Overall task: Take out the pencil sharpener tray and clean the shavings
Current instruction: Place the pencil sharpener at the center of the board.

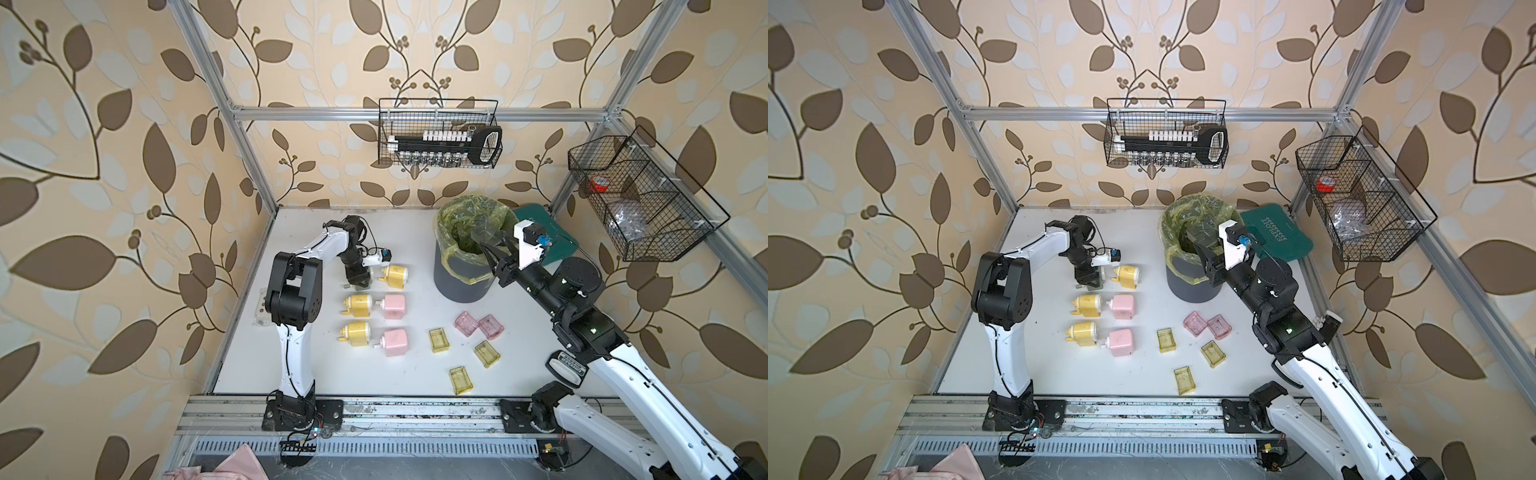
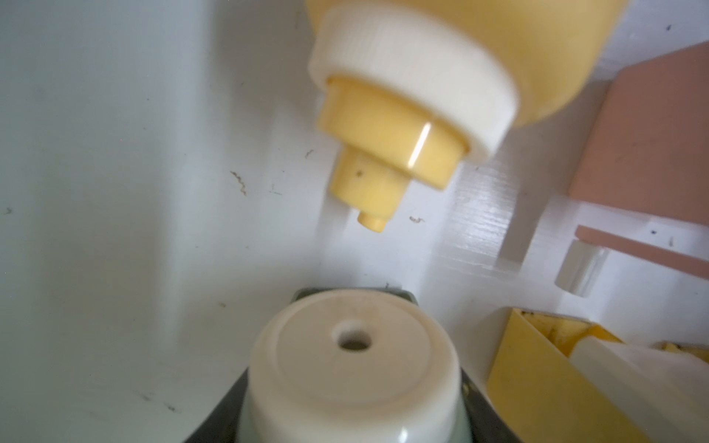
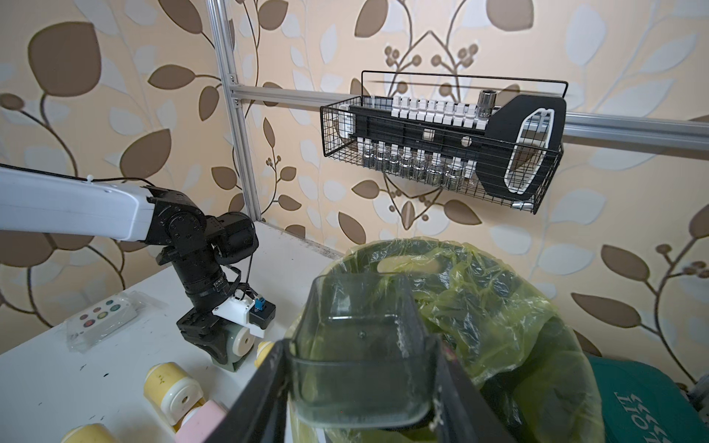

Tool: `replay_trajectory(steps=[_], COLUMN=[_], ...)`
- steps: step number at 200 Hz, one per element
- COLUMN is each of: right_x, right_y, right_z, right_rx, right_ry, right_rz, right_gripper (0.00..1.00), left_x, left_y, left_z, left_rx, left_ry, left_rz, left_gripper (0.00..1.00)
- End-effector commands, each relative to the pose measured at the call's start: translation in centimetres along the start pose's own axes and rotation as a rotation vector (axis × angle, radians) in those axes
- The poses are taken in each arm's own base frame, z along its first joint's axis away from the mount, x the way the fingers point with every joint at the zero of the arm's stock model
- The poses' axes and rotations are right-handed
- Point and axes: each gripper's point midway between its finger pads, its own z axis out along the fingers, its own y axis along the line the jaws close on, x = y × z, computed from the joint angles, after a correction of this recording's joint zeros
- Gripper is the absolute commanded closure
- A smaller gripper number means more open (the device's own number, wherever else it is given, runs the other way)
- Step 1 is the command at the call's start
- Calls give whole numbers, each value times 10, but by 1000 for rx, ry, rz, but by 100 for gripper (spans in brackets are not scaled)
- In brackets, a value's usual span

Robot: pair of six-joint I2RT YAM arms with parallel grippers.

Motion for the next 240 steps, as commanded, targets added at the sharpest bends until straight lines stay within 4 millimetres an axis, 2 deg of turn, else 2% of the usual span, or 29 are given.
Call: replay_trajectory(steps=[1,48,50,53,55,58,105,131,143,173,211,240], right_x=[6,14,14,15,15,16,21,26,34,48,60,88], right_y=[-3,-4,-3,-3,-3,-3,-6,-16,-29,-66,-91,-99], right_z=[-4,-5,-5,-4,-5,-5,-5,-5,-7,-25,-56,-75], right_rx=[20,28,26,25,25,25,44,101,181,407,584,671], right_ry=[9,25,26,28,28,30,36,61,95,160,173,209], right_rz=[-7,-7,-7,-8,-8,-6,-2,20,37,99,194,278], right_gripper=[100,100,100,100,100,100,100,100,100,100,100,100], left_x=[-1,-3,-3,-3,-3,-3,-9,-20,-26,-40,-58,-68], left_y=[-1,-2,-2,-1,-1,-1,1,8,9,4,-10,-25], left_z=[-4,-4,-4,-5,-5,-5,-13,-33,-46,-74,-105,-130], left_rx=[-17,-25,-25,-27,-28,-30,-50,-101,-126,-196,-277,-347], left_ry=[4,16,16,16,17,19,11,-26,-47,-100,-160,-229], left_rz=[0,12,13,12,12,14,18,13,13,23,55,56], left_gripper=[35,33,30,7,3,1,1,1,1,1,1,1])
